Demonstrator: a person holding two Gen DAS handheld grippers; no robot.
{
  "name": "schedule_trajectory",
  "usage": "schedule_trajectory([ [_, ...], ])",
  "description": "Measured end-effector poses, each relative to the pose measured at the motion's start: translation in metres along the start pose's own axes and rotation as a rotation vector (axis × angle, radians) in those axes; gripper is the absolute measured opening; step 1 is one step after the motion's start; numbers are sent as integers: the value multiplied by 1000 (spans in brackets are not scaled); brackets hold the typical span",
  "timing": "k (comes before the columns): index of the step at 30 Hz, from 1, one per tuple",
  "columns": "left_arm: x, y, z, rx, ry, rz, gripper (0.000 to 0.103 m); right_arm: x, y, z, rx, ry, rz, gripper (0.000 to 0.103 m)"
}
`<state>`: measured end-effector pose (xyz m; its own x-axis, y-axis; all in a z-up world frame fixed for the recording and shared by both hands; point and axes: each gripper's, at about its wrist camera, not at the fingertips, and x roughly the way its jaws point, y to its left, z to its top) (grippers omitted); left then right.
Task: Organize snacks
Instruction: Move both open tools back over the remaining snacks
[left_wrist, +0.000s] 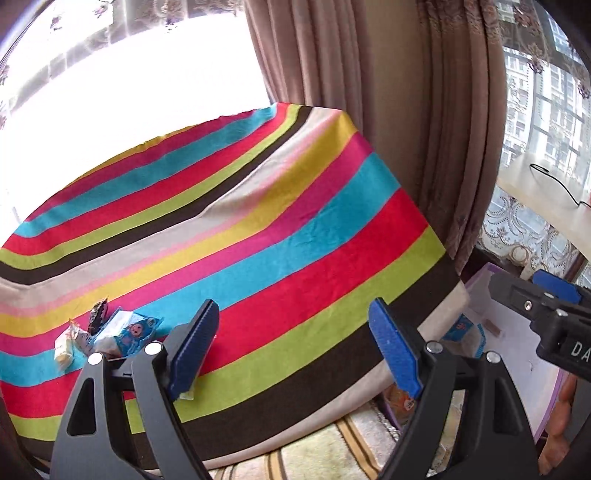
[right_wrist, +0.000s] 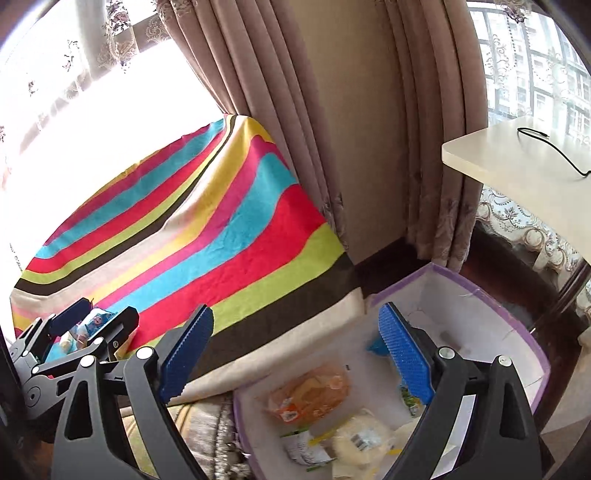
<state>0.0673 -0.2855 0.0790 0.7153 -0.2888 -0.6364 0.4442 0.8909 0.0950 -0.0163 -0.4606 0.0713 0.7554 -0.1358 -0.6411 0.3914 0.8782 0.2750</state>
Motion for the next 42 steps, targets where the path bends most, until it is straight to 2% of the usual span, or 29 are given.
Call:
schedule_trajectory([
  [5, -10, 49, -5, -93, -23, 57, 83, 14, 40, -2, 25, 34, 47, 88],
  [9, -14, 91, -10, -169, -33, 114, 83, 27, 71, -4, 32, 47, 38, 88],
  [18, -22, 189, -26, -327, -50, 260, 83, 52, 128, -2, 23, 9, 27, 88],
  [24, -21, 246, -37, -396, -32, 354, 83, 75, 166, -9, -27, 29, 39, 88],
  [28, -18, 281, -47, -453, -11, 400, 83, 91, 191, -21, -83, 73, 48, 88],
  [35, -8, 330, -73, -574, 35, 440, 83, 115, 228, -41, -207, 157, 52, 88],
  [42, -2, 341, -83, -604, 51, 434, 83, 140, 253, -57, -300, 253, 27, 87],
])
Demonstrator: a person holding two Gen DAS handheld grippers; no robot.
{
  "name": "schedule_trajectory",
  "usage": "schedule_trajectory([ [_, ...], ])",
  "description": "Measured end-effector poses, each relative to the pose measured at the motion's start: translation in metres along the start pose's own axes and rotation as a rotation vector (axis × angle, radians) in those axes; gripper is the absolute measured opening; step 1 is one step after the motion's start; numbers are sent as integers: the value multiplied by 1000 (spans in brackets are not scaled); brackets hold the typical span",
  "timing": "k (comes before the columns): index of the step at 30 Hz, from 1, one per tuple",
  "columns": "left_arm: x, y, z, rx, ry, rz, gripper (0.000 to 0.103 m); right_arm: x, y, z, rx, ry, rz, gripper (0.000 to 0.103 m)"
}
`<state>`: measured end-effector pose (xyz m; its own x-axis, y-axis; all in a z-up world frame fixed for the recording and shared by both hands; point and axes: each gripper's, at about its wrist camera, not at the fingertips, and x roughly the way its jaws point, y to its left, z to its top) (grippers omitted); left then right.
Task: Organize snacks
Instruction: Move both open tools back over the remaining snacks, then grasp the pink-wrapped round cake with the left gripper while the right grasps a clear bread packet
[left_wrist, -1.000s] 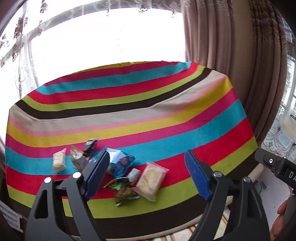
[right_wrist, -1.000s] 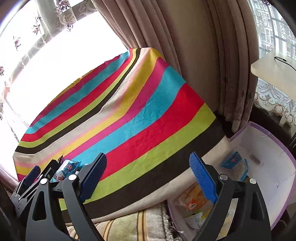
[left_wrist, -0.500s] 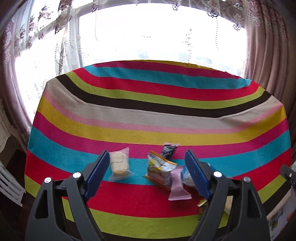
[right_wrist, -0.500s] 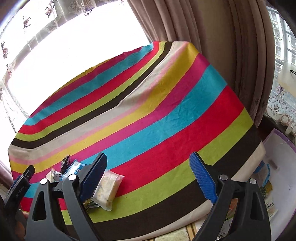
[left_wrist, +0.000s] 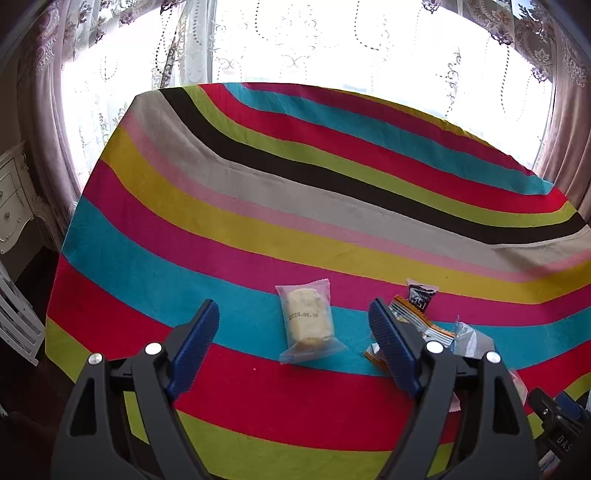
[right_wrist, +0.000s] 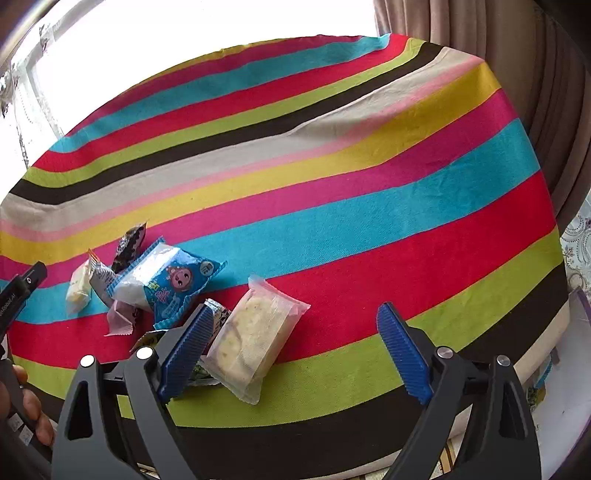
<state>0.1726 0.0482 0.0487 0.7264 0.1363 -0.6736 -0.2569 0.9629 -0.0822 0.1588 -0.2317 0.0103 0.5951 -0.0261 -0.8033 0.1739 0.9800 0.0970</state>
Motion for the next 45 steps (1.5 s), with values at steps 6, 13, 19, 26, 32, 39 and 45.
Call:
schedule_trajectory([
  [6, 12, 3, -3, -17, 25, -5, 83, 15, 10, -2, -36, 58, -17, 87],
  [13, 27, 15, -3, -47, 61, 4, 83, 21, 2, -6, -8, 84, -61, 86],
  [19, 42, 19, -4, -51, 96, 4, 83, 19, 3, -5, -58, 69, -96, 86],
  [26, 64, 12, -1, -14, 154, -18, 79, 25, 6, -2, -96, 73, -84, 81],
  [32, 74, 2, -4, 32, 181, -27, 66, 34, 6, 1, -100, 89, -55, 72],
  [39, 74, -7, -5, 68, 192, -49, 64, 35, 7, 0, -103, 91, -46, 71],
  [45, 81, -15, -9, 108, 204, -26, 49, 31, 13, -3, -119, 80, -42, 61],
])
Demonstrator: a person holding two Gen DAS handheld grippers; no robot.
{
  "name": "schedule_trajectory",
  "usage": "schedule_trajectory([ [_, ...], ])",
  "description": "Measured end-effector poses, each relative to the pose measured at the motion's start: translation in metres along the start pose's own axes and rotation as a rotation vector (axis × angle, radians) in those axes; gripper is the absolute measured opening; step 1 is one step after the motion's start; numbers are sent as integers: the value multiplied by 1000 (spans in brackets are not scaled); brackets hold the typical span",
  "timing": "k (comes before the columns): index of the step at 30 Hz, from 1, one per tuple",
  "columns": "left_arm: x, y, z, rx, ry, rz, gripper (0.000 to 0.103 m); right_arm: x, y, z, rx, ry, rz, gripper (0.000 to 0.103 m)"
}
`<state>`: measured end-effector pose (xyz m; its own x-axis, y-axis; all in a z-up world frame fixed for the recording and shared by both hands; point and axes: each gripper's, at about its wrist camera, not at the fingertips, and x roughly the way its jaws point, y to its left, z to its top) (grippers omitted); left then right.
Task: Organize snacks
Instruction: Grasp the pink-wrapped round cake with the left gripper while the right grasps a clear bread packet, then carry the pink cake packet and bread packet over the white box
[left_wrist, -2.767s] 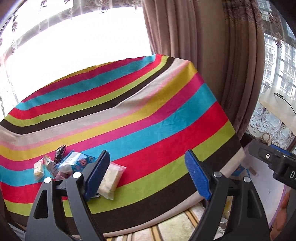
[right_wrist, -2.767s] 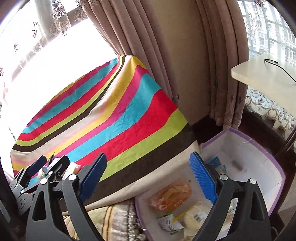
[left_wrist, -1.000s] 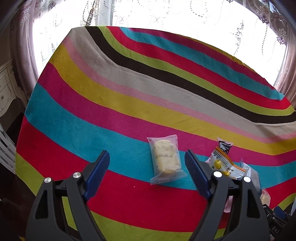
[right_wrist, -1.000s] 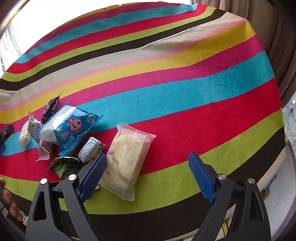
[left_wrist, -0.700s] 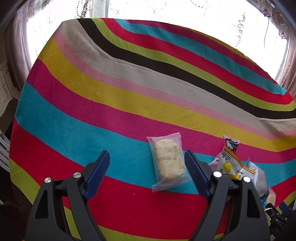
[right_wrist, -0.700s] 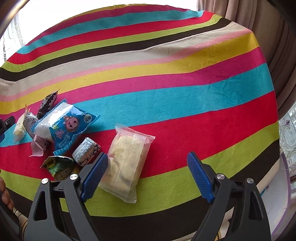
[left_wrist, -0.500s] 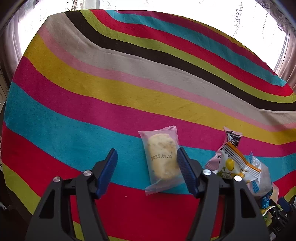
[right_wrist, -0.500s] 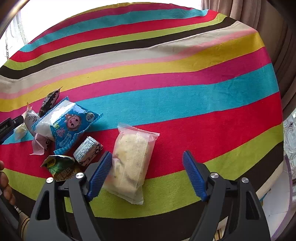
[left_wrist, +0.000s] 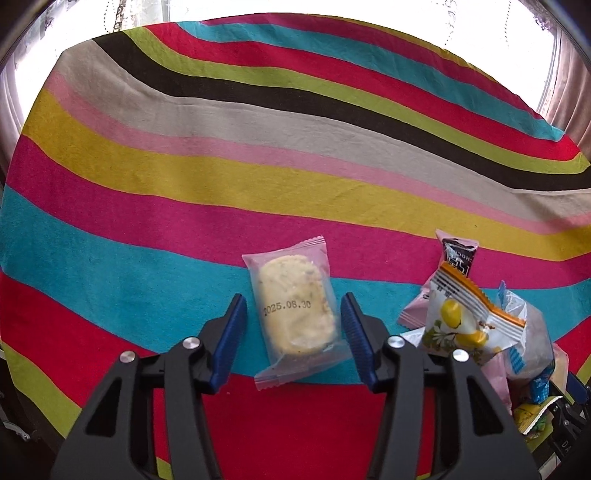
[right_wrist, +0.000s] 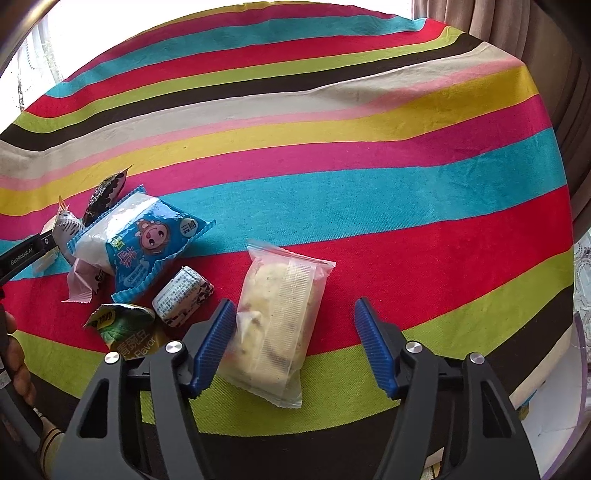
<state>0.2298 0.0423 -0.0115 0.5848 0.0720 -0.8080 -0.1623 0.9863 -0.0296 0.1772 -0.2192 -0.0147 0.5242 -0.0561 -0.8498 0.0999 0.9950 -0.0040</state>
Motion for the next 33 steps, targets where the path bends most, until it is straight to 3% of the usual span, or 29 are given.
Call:
schedule_trajectory([
  [4, 0, -2, 1, 18, -6, 21, 37, -3, 2, 0, -8, -9, 11, 49],
  [10, -6, 3, -5, 0, -3, 20, 35, -8, -4, -3, 13, -16, 51, 35],
  [20, -48, 6, -19, -10, -54, 38, 35, -25, -15, -13, 31, -35, 117, 35],
  [33, -109, -36, -56, 64, -90, -1, 35, -57, -50, -34, 93, -57, 192, 35],
])
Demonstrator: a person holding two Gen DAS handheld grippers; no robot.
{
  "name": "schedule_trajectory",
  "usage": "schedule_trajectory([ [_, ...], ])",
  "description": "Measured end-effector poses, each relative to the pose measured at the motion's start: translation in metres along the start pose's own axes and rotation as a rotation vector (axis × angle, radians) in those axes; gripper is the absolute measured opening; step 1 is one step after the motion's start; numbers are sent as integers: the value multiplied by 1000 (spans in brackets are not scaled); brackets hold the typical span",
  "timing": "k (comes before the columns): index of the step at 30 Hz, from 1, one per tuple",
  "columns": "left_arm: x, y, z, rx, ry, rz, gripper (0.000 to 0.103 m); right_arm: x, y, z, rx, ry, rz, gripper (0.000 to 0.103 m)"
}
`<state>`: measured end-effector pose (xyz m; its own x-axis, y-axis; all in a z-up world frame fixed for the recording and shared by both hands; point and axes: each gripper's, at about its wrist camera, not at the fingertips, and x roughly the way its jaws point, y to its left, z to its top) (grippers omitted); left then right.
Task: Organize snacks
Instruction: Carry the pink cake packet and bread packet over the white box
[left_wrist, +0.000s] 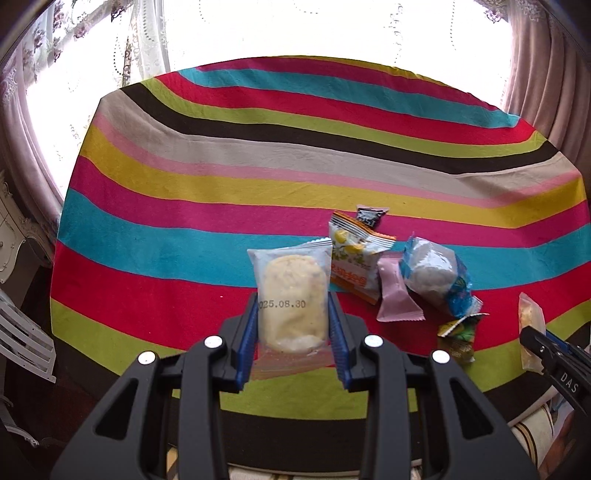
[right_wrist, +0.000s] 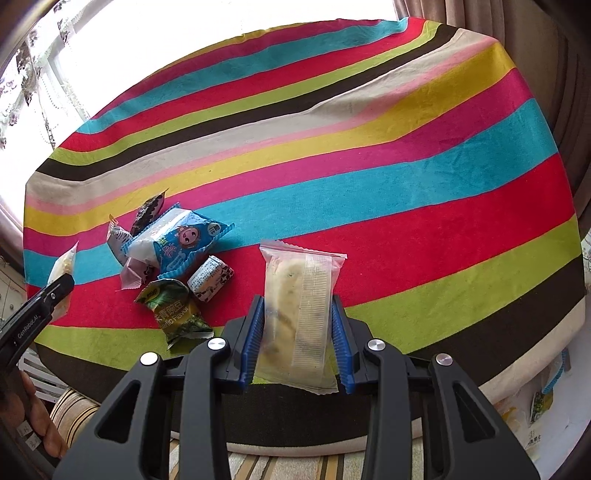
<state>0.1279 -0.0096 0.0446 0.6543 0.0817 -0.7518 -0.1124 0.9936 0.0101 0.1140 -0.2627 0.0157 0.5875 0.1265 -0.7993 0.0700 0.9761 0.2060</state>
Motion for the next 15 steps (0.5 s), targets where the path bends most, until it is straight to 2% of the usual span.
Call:
schedule_trajectory([
  [8, -28, -50, -9, 93, -22, -51, 35, -18, -31, -7, 86, -8, 65, 35],
  [15, -45, -113, -18, 220, -32, -120, 35, -39, -72, -17, 166, -18, 103, 35],
])
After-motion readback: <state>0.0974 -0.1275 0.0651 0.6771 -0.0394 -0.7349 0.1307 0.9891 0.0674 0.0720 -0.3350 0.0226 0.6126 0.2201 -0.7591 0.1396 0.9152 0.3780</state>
